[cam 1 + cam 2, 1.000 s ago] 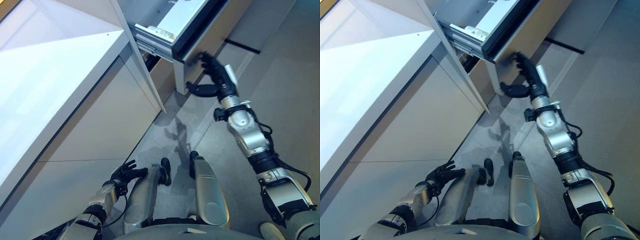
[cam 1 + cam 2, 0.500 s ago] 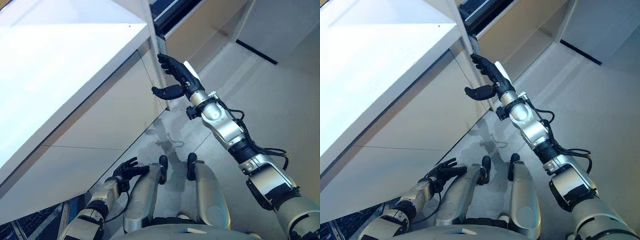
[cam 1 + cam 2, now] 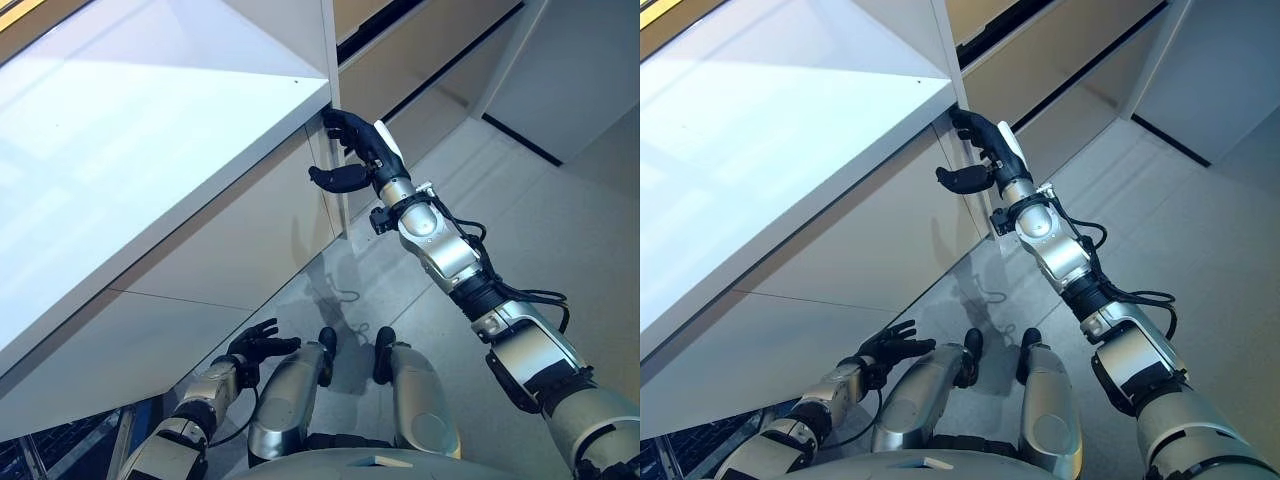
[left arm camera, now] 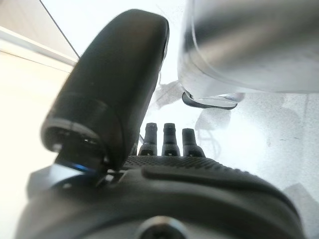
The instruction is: Put drinks into fridge and close the fridge
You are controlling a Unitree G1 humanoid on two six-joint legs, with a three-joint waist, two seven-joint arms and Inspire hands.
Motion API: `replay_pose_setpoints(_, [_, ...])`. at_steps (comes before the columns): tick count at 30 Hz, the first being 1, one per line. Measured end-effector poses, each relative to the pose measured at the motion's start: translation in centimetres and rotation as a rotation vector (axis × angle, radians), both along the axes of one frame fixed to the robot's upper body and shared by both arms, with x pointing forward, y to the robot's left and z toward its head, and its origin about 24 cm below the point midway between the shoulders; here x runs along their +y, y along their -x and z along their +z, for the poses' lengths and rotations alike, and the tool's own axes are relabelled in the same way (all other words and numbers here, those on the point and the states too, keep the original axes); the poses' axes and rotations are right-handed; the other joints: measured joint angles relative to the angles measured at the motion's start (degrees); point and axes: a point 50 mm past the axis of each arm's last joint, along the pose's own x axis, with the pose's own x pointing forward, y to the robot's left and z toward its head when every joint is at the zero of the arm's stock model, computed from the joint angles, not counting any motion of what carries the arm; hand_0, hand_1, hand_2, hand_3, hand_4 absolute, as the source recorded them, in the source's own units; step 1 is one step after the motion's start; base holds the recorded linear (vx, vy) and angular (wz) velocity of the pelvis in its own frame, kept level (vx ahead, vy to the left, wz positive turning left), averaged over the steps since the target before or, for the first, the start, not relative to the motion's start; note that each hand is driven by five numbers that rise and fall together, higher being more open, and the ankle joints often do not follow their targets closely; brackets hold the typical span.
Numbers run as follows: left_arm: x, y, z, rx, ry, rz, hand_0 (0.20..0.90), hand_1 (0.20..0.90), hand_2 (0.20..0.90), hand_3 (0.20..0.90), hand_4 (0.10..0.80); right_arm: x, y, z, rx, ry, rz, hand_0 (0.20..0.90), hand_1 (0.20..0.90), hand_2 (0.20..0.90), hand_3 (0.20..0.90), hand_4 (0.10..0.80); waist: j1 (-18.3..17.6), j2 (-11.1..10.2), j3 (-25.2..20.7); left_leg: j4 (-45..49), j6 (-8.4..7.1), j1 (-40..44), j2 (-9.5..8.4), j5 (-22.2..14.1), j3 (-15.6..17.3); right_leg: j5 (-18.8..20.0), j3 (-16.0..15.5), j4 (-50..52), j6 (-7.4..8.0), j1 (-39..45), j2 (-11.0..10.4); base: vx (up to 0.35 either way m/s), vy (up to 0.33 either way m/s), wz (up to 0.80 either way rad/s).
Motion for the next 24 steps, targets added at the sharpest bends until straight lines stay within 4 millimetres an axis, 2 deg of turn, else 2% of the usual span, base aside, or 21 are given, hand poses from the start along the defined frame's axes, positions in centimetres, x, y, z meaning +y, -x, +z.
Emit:
replay_pose_setpoints(2, [0.1, 0.3, -0.2, 0.014, -0.002, 0.003, 0.9, 0.9, 0.9, 0.9, 0.8, -0.9, 0.0, -0.4, 0.016, 0.001, -0.019, 0.9, 0.9, 0.9, 0.9, 0.8, -0.24, -0.74, -0.44, -1.7, 0.14, 1.68, 0.1, 0.41, 0.26, 0.23, 0.19, -1.38, 0.21, 1.41, 0.14, -0.007, -0.015, -0.03])
replay_pose_setpoints(4, [0.9, 1.6, -0.8, 0.048, -0.019, 0.022, 0.9, 0.9, 0.9, 0.9, 0.8, -2.5, 0.3, -1.8, 0.069, -0.063, -0.071, 0.9, 0.9, 0.9, 0.9, 0.8, -0.4, -2.92, -1.93, -4.71, 0.11, 4.05, 0.23, 1.02, 0.49, 0.58, 0.43, -3.64, 0.42, 3.17, 0.43, -0.011, -0.024, -0.06])
replay_pose_setpoints(6, [1.5, 3.0, -1.4, 0.086, -0.028, 0.042, 0.9, 0.9, 0.9, 0.9, 0.8, -5.1, 1.4, -4.5, 0.143, -0.13, -0.149, 0.9, 0.9, 0.9, 0.9, 0.8, -0.63, -4.73, -5.16, -7.77, 0.0, 5.19, 0.64, 1.94, 0.56, 1.69, 0.45, -7.06, 0.7, 4.41, 1.07, -0.015, -0.006, -0.04])
replay_pose_setpoints(8, [1.8, 5.0, -2.2, 0.134, -0.032, 0.063, 0.9, 0.9, 0.9, 0.9, 0.8, -7.7, 3.2, -8.2, 0.248, -0.15, -0.229, 0.9, 0.9, 0.9, 0.9, 0.8, -1.47, -5.89, -8.06, -12.05, 0.11, 8.31, 1.18, 3.06, 1.25, 3.45, 0.55, -11.93, 1.17, 7.56, 1.82, -0.044, 0.005, -0.12])
replay_pose_setpoints(9, [1.8, 5.4, -2.4, 0.145, -0.032, 0.069, 0.9, 0.9, 0.9, 0.9, 0.8, -8.4, 3.9, -9.2, 0.276, -0.151, -0.247, 0.9, 0.9, 0.9, 0.9, 0.8, -1.9, -6.06, -8.76, -12.96, 0.24, 9.06, 1.24, 3.21, 1.49, 3.7, 0.7, -13.01, 1.33, 8.32, 1.97, -0.089, 0.004, -0.19])
replay_pose_setpoints(10, [1.9, 6.8, -2.9, 0.176, -0.029, 0.082, 0.9, 0.9, 0.9, 0.9, 0.8, -10.7, 6.2, -12.2, 0.359, -0.16, -0.303, 0.9, 0.9, 0.9, 0.9, 0.8, -2.63, -6.3, -11.15, -15.64, 0.54, 10.51, 1.37, 3.58, 2.12, 4.48, 1.16, -15.88, 1.79, 9.79, 2.32, -0.086, 0.001, -0.16])
replay_pose_setpoints(11, [1.9, 7.4, -3.1, 0.189, -0.027, 0.089, 0.9, 0.9, 0.9, 0.9, 0.8, -11.3, 7.1, -13.2, 0.391, -0.158, -0.325, 0.9, 0.9, 0.9, 0.9, 0.8, -3.11, -6.39, -11.81, -16.32, 0.59, 10.99, 1.4, 3.71, 2.38, 4.79, 1.23, -16.91, 1.91, 10.36, 2.41, -0.094, -0.004, -0.26])
replay_pose_setpoints(12, [2.0, 8.4, -3.4, 0.209, -0.019, 0.116, 0.9, 0.9, 0.9, 0.9, 0.8, -13.0, 9.3, -15.6, 0.476, -0.147, -0.376, 0.9, 0.9, 0.9, 0.9, 0.8, -4.3, -6.49, -13.12, -18.35, 0.84, 12.58, 1.55, 3.94, 3.3, 5.53, 1.87, -19.31, 2.23, 11.77, 2.75, -0.076, -0.023, -0.26])
replay_pose_setpoints(14, [2.7, 9.5, -3.6, 0.227, -0.016, 0.168, 0.9, 0.9, 0.9, 0.9, 0.8, -14.8, 13.1, -19.7, 0.642, -0.118, -0.448, 0.9, 0.9, 0.9, 0.9, 0.8, -5.5, -6.75, -15.25, -21.18, 0.84, 14.76, 1.89, 4.1, 4.15, 6.87, 3.0, -23.42, 2.47, 14.26, 3.4, -0.063, -0.023, -0.32])
replay_pose_setpoints(15, [2.9, 9.7, -3.7, 0.231, -0.017, 0.178, 0.9, 0.9, 0.9, 0.9, 0.8, -15.1, 13.9, -20.4, 0.677, -0.106, -0.459, 0.9, 0.9, 0.9, 0.9, 0.8, -5.81, -6.84, -15.67, -21.7, 0.79, 15.19, 1.94, 4.16, 4.25, 7.15, 3.09, -24.3, 2.51, 14.79, 3.51, -0.052, -0.025, -0.2])
replay_pose_setpoints(16, [3.4, 10.0, -3.7, 0.234, -0.02, 0.2, 0.9, 0.9, 0.9, 0.9, 0.8, -15.9, 16.4, -22.6, 0.786, -0.067, -0.493, 0.9, 0.9, 0.9, 0.9, 0.8, -6.54, -7.06, -16.35, -23.1, 0.79, 16.38, 2.03, 4.39, 4.59, 7.79, 3.26, -26.28, 2.56, 16.06, 3.78, -0.069, -0.03, -0.1])
replay_pose_setpoints(17, [3.5, 10.0, -3.6, 0.231, -0.02, 0.207, 0.9, 0.9, 0.9, 0.9, 0.8, -16.1, 17.1, -23.2, 0.821, -0.06, -0.502, 0.9, 0.9, 0.9, 0.9, 0.8, -6.59, -7.07, -16.75, -23.69, 0.74, 16.77, 2.04, 4.56, 4.72, 8.05, 3.28, -26.95, 2.61, 16.41, 3.86, -0.074, -0.036, -0.12])
replay_pose_setpoints(20, [3.9, 10.3, -3.7, 0.222, -0.005, 0.213, 0.9, 0.9, 0.9, 0.9, 0.8, -16.4, 22.8, -28.0, 1.1, -0.061, -0.573, 0.9, 0.9, 0.9, 0.9, 0.8, -7.05, -7.55, -20.2, -27.29, 0.51, 18.91, 2.28, 5.54, 5.35, 9.6, 3.82, -31.31, 2.56, 18.65, 4.45, -0.071, -0.04, -0.09])
replay_pose_setpoints(23, [4.1, 11.7, -4.3, 0.271, 0.011, 0.21, 0.9, 0.9, 0.9, 0.9, 0.8, -15.2, 26.5, -30.5, 1.276, -0.106, -0.581, 0.9, 0.9, 0.9, 0.9, 0.8, -7.14, -7.7, -22.61, -28.78, 0.33, 19.77, 2.58, 5.73, 6.16, 10.03, 4.44, -32.79, 2.37, 19.32, 4.87, -0.069, -0.041, -0.13])
replay_pose_setpoints(24, [4.1, 11.9, -4.3, 0.276, 0.014, 0.208, 0.9, 0.9, 0.9, 0.9, 0.8, -14.9, 27.1, -30.8, 1.304, -0.119, -0.582, 0.9, 0.9, 0.9, 0.9, 0.8, -7.15, -7.8, -22.92, -28.99, 0.26, 19.85, 2.62, 5.77, 6.16, 10.12, 4.42, -33.04, 2.32, 19.43, 4.92, -0.071, -0.043, -0.04])
